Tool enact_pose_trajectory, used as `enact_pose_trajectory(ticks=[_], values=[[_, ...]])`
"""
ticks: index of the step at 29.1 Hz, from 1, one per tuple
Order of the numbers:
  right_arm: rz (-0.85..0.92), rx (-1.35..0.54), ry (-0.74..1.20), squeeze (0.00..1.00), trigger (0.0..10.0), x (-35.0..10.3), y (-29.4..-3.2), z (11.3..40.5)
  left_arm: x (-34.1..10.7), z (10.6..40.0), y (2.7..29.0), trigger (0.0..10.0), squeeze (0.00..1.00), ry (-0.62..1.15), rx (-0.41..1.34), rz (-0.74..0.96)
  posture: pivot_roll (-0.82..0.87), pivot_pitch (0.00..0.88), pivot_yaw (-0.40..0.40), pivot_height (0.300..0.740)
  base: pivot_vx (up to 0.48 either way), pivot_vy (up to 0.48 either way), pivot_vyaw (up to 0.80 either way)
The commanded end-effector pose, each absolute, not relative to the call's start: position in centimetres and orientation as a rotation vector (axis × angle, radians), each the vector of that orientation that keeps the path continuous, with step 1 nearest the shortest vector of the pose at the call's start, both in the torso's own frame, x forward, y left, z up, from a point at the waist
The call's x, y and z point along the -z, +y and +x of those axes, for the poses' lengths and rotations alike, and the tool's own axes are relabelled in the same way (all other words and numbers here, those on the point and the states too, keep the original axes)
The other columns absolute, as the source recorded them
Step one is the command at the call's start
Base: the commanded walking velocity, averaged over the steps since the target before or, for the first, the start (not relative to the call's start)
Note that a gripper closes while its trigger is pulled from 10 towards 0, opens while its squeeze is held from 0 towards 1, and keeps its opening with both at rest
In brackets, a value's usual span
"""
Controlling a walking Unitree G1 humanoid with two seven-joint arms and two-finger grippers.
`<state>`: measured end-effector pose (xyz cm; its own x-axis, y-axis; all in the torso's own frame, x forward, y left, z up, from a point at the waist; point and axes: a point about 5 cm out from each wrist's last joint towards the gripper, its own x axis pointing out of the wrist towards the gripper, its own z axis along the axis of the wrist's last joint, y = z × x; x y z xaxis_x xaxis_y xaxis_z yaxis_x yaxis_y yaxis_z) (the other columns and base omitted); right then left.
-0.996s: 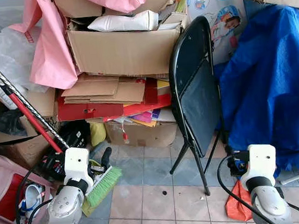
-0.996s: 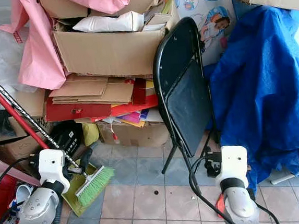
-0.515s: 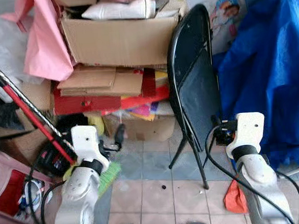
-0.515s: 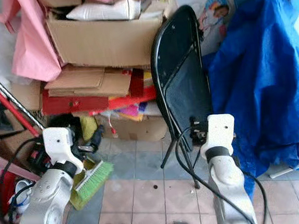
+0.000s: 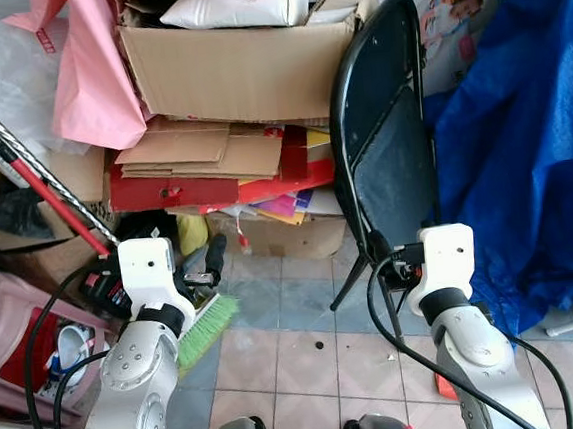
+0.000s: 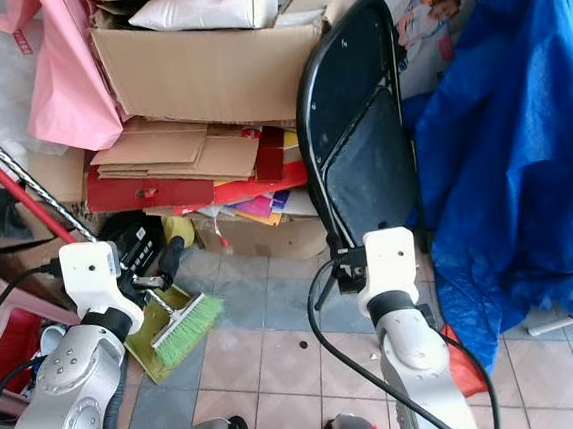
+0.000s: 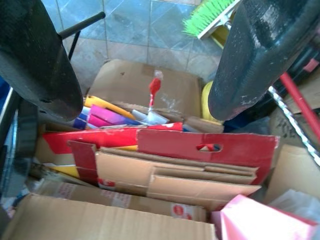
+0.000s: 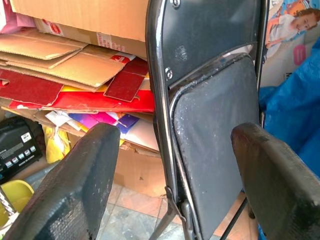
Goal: Clothes washing
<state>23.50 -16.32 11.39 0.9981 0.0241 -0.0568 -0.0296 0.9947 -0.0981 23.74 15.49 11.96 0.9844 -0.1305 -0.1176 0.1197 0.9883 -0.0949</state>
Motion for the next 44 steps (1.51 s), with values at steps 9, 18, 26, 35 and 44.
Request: enact_pose_trajectory(ticks=[9, 18, 26, 35, 44], values=[[-0.13, -0.053, 0.02, 0.0, 10.0, -12.3, -15.9, 24.8, -12.1, 23.8, 15.5, 10.0, 0.0, 0.161, 0.072, -0.1, 0.04, 0.174, 0.033, 0.74, 0.0, 0.0, 0.8], [-0.181, 0.049, -0.079, 0.0, 10.0, -14.2, -16.7, 24.8, -11.7, 23.1, 16.1, 10.0, 0.0, 0.183, 0.014, -0.087, 0.03, 0.154, 0.037, 0.74, 0.0, 0.0, 0.79], [-0.202, 0.071, -0.037, 0.0, 10.0, -13.0, -17.5, 23.6, -11.3, 23.4, 16.1, 10.0, 0.0, 0.182, 0.018, -0.122, 0.02, 0.13, 0.041, 0.74, 0.0, 0.0, 0.79], [-0.208, 0.051, -0.035, 0.0, 10.0, -12.8, -17.2, 23.4, -11.9, 23.8, 15.9, 10.0, 0.0, 0.174, 0.06, -0.158, 0.01, 0.12, 0.041, 0.74, 0.0, 0.0, 0.79], [-0.212, 0.053, -0.031, 0.0, 10.0, -12.6, -17.2, 23.3, -11.7, 23.3, 15.9, 10.0, 0.0, 0.165, 0.038, -0.086, 0.01, 0.127, 0.043, 0.74, 0.0, 0.0, 0.79]])
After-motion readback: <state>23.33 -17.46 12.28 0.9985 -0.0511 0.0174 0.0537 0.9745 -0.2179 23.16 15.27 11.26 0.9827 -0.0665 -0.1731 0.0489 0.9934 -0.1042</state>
